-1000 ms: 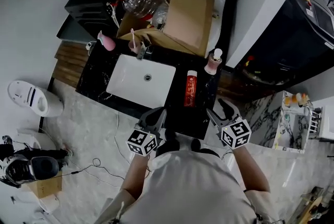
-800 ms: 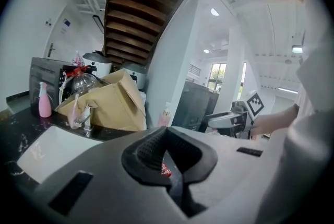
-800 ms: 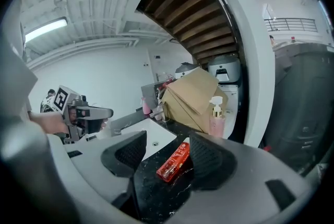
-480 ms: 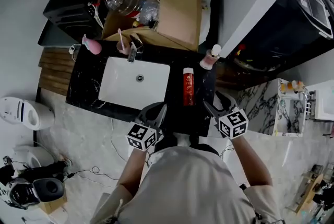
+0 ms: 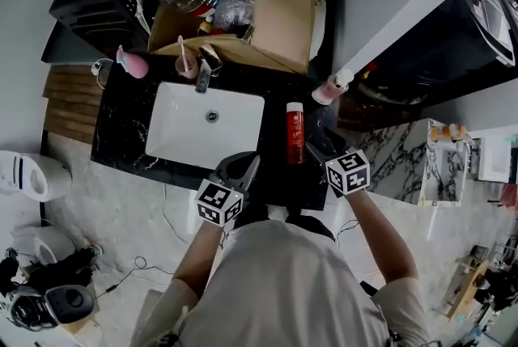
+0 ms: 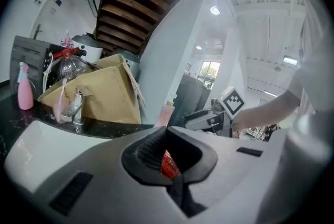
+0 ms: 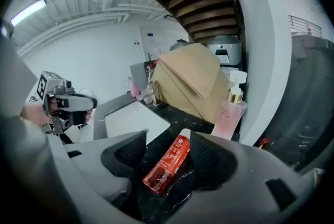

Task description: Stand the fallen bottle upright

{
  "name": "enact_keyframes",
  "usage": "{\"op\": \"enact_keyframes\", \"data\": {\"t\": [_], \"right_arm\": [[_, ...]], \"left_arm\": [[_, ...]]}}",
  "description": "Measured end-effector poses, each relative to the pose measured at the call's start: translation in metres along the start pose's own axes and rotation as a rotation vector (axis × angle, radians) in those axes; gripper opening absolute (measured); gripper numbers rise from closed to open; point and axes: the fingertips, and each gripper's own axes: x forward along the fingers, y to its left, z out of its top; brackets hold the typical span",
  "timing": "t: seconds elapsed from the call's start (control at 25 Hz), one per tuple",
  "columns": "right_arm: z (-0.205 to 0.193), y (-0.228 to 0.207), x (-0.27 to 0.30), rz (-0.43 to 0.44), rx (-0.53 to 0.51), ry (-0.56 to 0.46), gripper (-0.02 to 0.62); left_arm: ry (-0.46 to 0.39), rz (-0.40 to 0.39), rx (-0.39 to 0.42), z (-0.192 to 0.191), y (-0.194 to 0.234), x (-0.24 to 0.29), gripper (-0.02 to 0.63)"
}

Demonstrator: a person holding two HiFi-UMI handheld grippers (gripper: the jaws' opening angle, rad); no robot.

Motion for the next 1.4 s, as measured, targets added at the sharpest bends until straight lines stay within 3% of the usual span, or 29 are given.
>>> {"op": "enact_keyframes", "data": {"t": [0.24, 0.44, 0.96, 1.4], "right_arm": [[-0.022, -0.003, 0.049, -0.021, 0.010, 0.096, 0.265], [-0.045, -0.010, 0.090, -0.030, 0.086, 0.181, 0.276], [-0.073, -0.041, 0.156, -0.157, 0.154, 0.300, 0.299], [-0.084, -0.038, 0.194, -0.207, 0.243, 0.357, 0.336]], "left_arm": [[0.030, -0.024, -0.005, -0.009, 0.019, 0.002, 0.006], [0.048, -0.033, -0.012, -0.015, 0.034, 0.004, 0.006], [0.060, -0.025, -0.051, -0.032, 0.065, 0.000, 0.006], [0.077, -0.001, -0.078, -0.049, 0.080, -0.012, 0.006]]}}
